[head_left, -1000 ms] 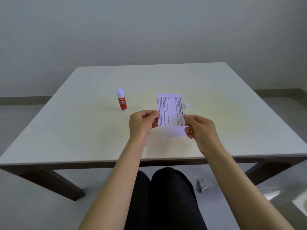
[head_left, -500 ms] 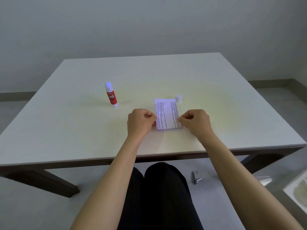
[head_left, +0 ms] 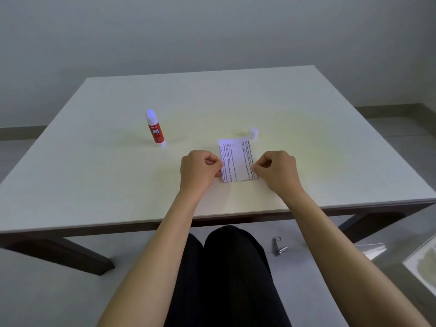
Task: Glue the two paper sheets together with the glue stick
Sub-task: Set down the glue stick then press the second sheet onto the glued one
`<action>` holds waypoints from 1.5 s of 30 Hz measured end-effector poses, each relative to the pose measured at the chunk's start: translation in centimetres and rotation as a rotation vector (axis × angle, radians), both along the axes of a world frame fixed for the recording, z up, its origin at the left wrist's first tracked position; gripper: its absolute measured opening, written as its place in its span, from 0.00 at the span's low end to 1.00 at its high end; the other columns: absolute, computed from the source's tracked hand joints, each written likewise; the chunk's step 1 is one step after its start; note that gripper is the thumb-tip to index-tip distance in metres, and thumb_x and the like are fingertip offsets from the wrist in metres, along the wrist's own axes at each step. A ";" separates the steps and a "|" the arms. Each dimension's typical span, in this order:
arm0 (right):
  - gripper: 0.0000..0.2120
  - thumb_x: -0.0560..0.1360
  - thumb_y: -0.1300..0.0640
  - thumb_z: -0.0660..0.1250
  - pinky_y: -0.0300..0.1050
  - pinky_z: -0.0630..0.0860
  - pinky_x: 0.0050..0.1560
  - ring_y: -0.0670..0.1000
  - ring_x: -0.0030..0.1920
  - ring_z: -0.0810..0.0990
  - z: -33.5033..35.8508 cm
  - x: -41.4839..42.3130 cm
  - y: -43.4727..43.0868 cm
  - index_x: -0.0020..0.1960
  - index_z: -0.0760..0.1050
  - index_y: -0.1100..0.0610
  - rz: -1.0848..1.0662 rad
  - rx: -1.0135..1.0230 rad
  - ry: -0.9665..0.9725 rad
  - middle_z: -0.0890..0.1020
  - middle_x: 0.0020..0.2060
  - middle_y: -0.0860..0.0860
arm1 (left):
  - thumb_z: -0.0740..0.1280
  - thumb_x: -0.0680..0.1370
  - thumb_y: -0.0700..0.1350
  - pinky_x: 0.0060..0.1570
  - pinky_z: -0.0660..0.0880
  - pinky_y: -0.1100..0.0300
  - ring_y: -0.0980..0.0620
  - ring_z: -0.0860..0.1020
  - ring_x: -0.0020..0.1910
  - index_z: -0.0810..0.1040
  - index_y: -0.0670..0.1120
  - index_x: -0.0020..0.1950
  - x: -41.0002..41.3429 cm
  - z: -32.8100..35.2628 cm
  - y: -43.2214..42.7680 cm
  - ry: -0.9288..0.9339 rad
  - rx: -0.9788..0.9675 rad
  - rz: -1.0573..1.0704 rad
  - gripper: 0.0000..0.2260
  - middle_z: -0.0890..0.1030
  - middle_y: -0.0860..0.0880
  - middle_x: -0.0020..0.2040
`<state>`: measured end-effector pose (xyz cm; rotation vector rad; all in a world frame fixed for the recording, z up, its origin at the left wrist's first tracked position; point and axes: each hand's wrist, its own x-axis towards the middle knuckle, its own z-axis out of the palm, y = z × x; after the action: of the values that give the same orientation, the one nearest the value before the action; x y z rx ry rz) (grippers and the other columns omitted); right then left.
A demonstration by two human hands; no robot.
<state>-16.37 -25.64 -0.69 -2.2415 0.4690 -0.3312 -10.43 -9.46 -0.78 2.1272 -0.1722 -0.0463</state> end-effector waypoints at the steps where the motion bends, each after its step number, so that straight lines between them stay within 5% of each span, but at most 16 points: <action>1: 0.05 0.69 0.67 0.66 0.32 0.65 0.27 0.50 0.29 0.71 0.0 0.0 0.1 0.36 0.78 0.68 0.006 -0.029 0.003 0.76 0.27 0.52 | 0.70 0.70 0.38 0.44 0.79 0.58 0.57 0.81 0.29 0.82 0.44 0.35 0.0 -0.1 0.0 -0.017 0.011 -0.004 0.04 0.81 0.51 0.29; 3: 0.05 0.68 0.68 0.64 0.42 0.66 0.31 0.52 0.32 0.71 -0.1 0.0 0.4 0.35 0.75 0.69 0.017 -0.086 0.012 0.77 0.30 0.55 | 0.71 0.69 0.39 0.41 0.77 0.61 0.57 0.79 0.29 0.82 0.44 0.35 0.1 -0.2 -0.1 -0.064 0.053 -0.015 0.04 0.82 0.50 0.30; 7: 0.03 0.68 0.69 0.63 0.46 0.66 0.35 0.55 0.35 0.70 -0.1 0.2 0.5 0.38 0.73 0.70 0.026 -0.154 0.038 0.77 0.33 0.63 | 0.71 0.69 0.39 0.40 0.74 0.59 0.51 0.79 0.37 0.82 0.43 0.36 0.2 -0.6 -0.2 -0.146 0.157 -0.023 0.02 0.83 0.48 0.36; 11: 0.09 0.71 0.65 0.66 0.47 0.69 0.42 0.57 0.43 0.74 0.1 0.0 0.6 0.51 0.74 0.62 0.054 -0.164 0.040 0.76 0.37 0.56 | 0.73 0.70 0.42 0.40 0.70 0.59 0.51 0.74 0.41 0.77 0.44 0.48 0.5 -0.9 0.1 -0.264 0.258 -0.053 0.10 0.77 0.48 0.45; 13: 0.06 0.72 0.65 0.64 0.45 0.66 0.41 0.58 0.44 0.72 0.1 0.1 0.6 0.43 0.77 0.56 0.082 -0.208 0.065 0.75 0.35 0.55 | 0.71 0.72 0.43 0.49 0.72 0.55 0.49 0.74 0.52 0.76 0.46 0.59 1.0 -0.8 0.4 -0.337 0.356 -0.196 0.15 0.76 0.48 0.56; 15: 0.17 0.71 0.68 0.60 0.45 0.58 0.34 0.57 0.39 0.66 0.0 0.3 0.8 0.28 0.62 0.55 0.105 -0.281 0.098 0.64 0.28 0.51 | 0.69 0.75 0.48 0.61 0.67 0.53 0.48 0.69 0.66 0.75 0.49 0.65 2.0 -0.6 0.9 -0.357 0.491 -0.362 0.19 0.73 0.51 0.68; 18: 0.16 0.73 0.67 0.57 0.45 0.56 0.30 0.56 0.36 0.65 -0.2 0.7 1.6 0.29 0.58 0.59 0.119 -0.371 0.147 0.63 0.31 0.51 | 0.66 0.74 0.57 0.70 0.57 0.51 0.49 0.58 0.75 0.70 0.51 0.70 3.3 -0.4 2.1 -0.254 0.580 -0.472 0.26 0.68 0.56 0.73; 21: 0.08 0.77 0.62 0.56 0.44 0.61 0.32 0.56 0.36 0.68 -0.3 1.2 3.0 0.40 0.68 0.61 0.147 -0.494 0.166 0.67 0.40 0.53 | 0.66 0.72 0.61 0.73 0.53 0.48 0.49 0.54 0.77 0.67 0.52 0.72 4.0 -0.4 3.8 -0.236 0.644 -0.485 0.30 0.65 0.57 0.74; 24: 0.06 0.78 0.61 0.56 0.42 0.55 0.27 0.55 0.34 0.67 -0.4 1.6 4.8 0.50 0.71 0.62 0.185 -0.597 0.188 0.70 0.44 0.55 | 0.65 0.71 0.64 0.73 0.49 0.45 0.50 0.52 0.77 0.64 0.54 0.73 4.3 -0.6 5.4 -0.207 0.673 -0.480 0.33 0.62 0.59 0.75; 28: 0.05 0.77 0.63 0.56 0.42 0.53 0.26 0.55 0.34 0.67 -0.4 1.9 6.3 0.51 0.70 0.62 0.203 -0.598 0.226 0.73 0.48 0.56 | 0.65 0.70 0.65 0.73 0.44 0.44 0.52 0.49 0.77 0.61 0.56 0.74 4.7 -0.8 7.0 -0.140 0.667 -0.486 0.35 0.58 0.61 0.76; 31: 0.15 0.78 0.60 0.57 0.43 0.60 0.30 0.58 0.41 0.76 -0.5 2.0 6.2 0.63 0.65 0.63 0.187 -0.543 0.230 0.73 0.52 0.56 | 0.65 0.71 0.64 0.73 0.43 0.43 0.53 0.49 0.77 0.59 0.56 0.75 4.9 -0.7 7.1 -0.124 0.680 -0.502 0.35 0.57 0.61 0.76; 33: 0.26 0.78 0.57 0.57 0.45 0.63 0.33 0.58 0.41 0.74 -0.3 1.7 6.1 0.74 0.53 0.59 0.175 -0.537 0.236 0.72 0.55 0.56 | 0.65 0.71 0.64 0.73 0.42 0.42 0.52 0.49 0.77 0.58 0.55 0.75 4.8 -0.6 6.9 -0.133 0.693 -0.508 0.35 0.57 0.60 0.77; 35: 0.25 0.78 0.56 0.57 0.45 0.63 0.33 0.56 0.39 0.70 -0.4 1.5 6.2 0.73 0.57 0.58 0.149 -0.577 0.209 0.71 0.55 0.55 | 0.65 0.71 0.64 0.72 0.42 0.41 0.52 0.50 0.77 0.58 0.55 0.75 4.7 -0.6 6.8 -0.140 0.693 -0.510 0.36 0.57 0.59 0.76; 38: 0.15 0.78 0.52 0.57 0.46 0.63 0.45 0.56 0.50 0.69 -1.0 1.1 6.0 0.61 0.69 0.59 0.103 -0.670 0.164 0.72 0.55 0.55 | 0.64 0.70 0.66 0.72 0.43 0.39 0.53 0.50 0.77 0.57 0.55 0.75 4.4 -1.0 7.0 -0.142 0.669 -0.509 0.37 0.57 0.60 0.76; 45: 0.15 0.76 0.50 0.60 0.48 0.58 0.50 0.57 0.57 0.66 -1.7 1.2 5.2 0.60 0.73 0.56 0.061 -0.558 0.107 0.72 0.58 0.53 | 0.65 0.69 0.67 0.71 0.41 0.38 0.55 0.46 0.77 0.54 0.57 0.76 4.4 -1.1 7.0 -0.099 0.651 -0.523 0.40 0.52 0.61 0.77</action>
<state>-15.16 -20.40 -2.34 -2.8208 0.3956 -0.3413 -6.03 -2.46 -1.88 2.6690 -0.8682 -0.3440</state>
